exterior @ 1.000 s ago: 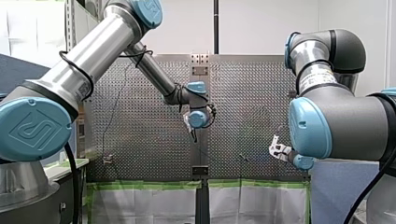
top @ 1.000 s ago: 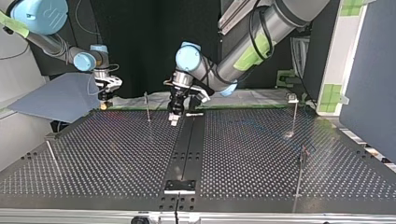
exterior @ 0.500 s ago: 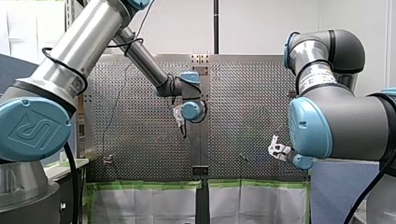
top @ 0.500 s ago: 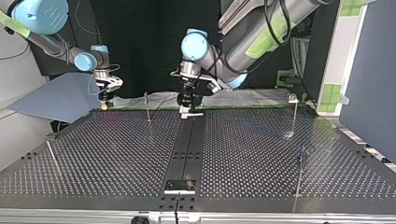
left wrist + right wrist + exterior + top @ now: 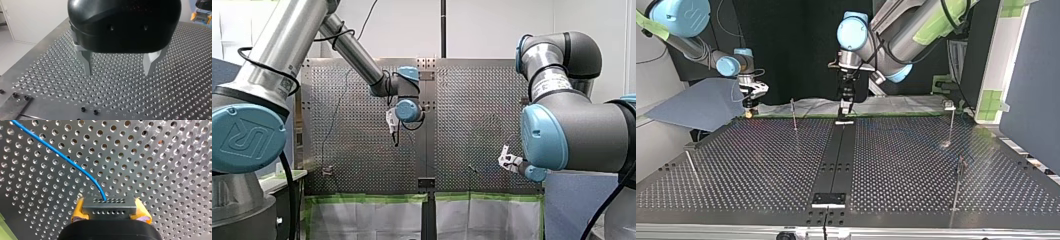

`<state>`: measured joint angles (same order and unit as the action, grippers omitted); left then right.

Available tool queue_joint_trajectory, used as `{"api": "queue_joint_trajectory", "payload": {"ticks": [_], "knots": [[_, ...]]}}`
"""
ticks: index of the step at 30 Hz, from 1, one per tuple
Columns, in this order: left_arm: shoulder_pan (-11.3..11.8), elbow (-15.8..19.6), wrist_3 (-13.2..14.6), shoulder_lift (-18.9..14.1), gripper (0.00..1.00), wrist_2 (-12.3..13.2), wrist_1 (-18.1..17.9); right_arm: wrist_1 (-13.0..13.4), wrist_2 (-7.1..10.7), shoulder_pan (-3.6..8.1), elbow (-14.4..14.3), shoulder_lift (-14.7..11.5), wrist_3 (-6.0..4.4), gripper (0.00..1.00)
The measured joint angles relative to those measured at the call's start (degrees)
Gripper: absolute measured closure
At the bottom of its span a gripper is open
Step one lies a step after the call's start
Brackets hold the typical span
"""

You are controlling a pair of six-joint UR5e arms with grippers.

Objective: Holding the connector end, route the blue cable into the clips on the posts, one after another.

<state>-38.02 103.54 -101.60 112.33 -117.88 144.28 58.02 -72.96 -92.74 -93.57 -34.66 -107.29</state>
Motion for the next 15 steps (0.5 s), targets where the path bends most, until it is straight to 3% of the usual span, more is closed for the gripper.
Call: {"api": "queue_joint_trajectory", "payload": {"ticks": [15], "knots": [[0.0,7.3,-0.6,-7.3,0.00,1.8,0.1,-0.9,0.46,0.25,0.5,-0.2,0.26,1.00]]}}
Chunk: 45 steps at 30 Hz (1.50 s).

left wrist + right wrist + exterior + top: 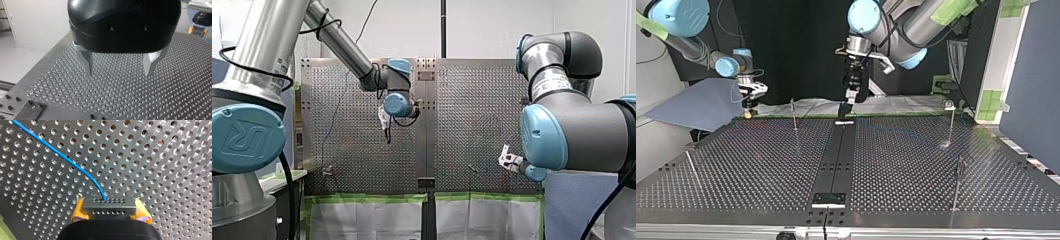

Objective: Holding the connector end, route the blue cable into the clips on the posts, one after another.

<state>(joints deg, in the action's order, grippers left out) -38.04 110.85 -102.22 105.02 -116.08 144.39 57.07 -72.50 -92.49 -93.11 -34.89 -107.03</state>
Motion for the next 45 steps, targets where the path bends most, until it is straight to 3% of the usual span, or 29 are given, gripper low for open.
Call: {"api": "queue_joint_trajectory", "payload": {"ticks": [4,14,23,31,37,42,45], "knots": [[0.0,1.9,-0.2,-1.9,0.00,0.5,-0.5,-1.8,0.09,0.13,0.5,-0.9,0.29,1.00],[0.0,6.9,0.1,-6.5,0.00,1.8,-2.5,-6.8,-0.43,-0.19,0.6,-5.9,0.56,1.00],[-0.2,11.4,0.5,-7.1,0.00,1.7,-5.8,-8.9,-1.53,-0.40,0.6,-10.5,0.44,1.00],[-0.3,15.2,0.6,-7.2,0.00,1.6,-6.5,-10.1,-2.18,-0.55,0.4,-14.4,0.29,1.00],[-0.3,18.4,0.6,-7.2,0.00,1.5,-6.4,-9.1,-3.73,-1.04,-1.7,-15.7,0.03,1.00],[-0.3,20.7,0.6,-7.2,0.00,1.7,-6.3,-6.9,-4.02,-1.30,-4.0,-14.3,0.14,1.00],[-0.3,21.4,0.7,-7.2,0.00,1.6,-5.7,-5.6,-4.34,-1.44,-5.0,-12.8,0.72,1.00]]}}
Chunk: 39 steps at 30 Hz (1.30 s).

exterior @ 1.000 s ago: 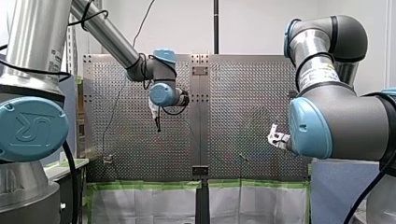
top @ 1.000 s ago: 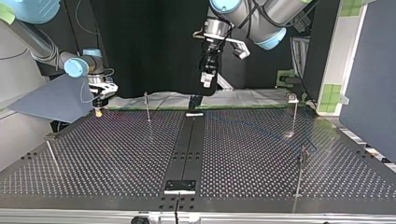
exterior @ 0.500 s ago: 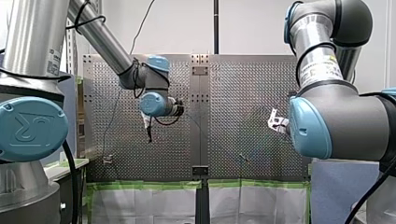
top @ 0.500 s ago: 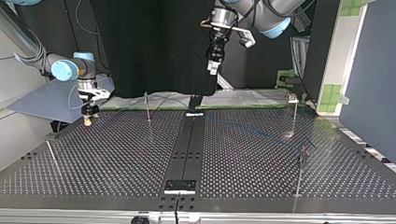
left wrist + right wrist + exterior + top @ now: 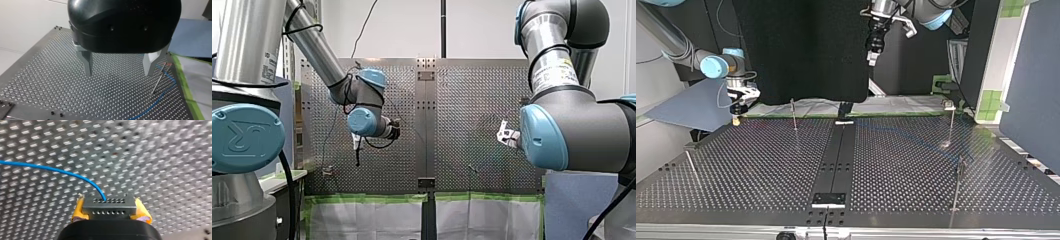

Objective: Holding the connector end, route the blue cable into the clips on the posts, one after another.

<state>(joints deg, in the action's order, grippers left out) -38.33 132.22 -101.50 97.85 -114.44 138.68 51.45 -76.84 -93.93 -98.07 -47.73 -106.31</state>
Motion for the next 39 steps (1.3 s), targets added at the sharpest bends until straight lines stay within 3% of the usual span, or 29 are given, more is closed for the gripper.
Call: {"api": "queue_joint_trajectory", "payload": {"ticks": [7,17,39], "knots": [[0.0,0.2,1.3,0.0,0.00,0.2,0.6,0.6,-1.03,-0.49,-0.5,1.0,1.18,1.00],[-0.2,0.3,2.0,0.0,0.00,1.6,0.6,0.4,-1.29,-1.17,-0.4,1.1,1.25,1.00],[-0.2,0.3,2.0,0.0,0.00,1.7,0.6,0.4,-1.30,-1.21,-0.4,1.1,1.26,1.00]]}}
